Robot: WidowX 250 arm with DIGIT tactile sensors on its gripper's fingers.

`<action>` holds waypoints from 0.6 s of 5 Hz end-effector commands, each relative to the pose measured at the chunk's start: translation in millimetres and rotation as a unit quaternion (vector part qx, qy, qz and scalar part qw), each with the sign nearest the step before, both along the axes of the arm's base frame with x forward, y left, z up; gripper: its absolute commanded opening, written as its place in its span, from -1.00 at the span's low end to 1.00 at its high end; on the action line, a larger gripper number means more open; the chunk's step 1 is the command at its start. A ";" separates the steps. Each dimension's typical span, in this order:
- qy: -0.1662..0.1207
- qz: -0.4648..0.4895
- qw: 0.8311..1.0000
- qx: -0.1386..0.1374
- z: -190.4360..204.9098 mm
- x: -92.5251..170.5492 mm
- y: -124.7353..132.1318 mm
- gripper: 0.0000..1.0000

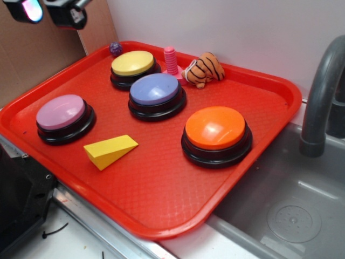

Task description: Push the pink button.

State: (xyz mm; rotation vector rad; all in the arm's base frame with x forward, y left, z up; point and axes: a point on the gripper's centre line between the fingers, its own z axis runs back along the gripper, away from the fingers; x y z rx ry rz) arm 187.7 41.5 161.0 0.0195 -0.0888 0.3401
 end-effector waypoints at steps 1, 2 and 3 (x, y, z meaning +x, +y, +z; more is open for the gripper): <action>0.019 -0.030 0.999 -0.001 -70.8 -19.5 28.3 1.00; 0.032 -0.066 0.997 0.000 -107.1 -38.0 27.2 1.00; 0.043 -0.069 0.997 0.000 -116.9 -42.8 27.1 1.00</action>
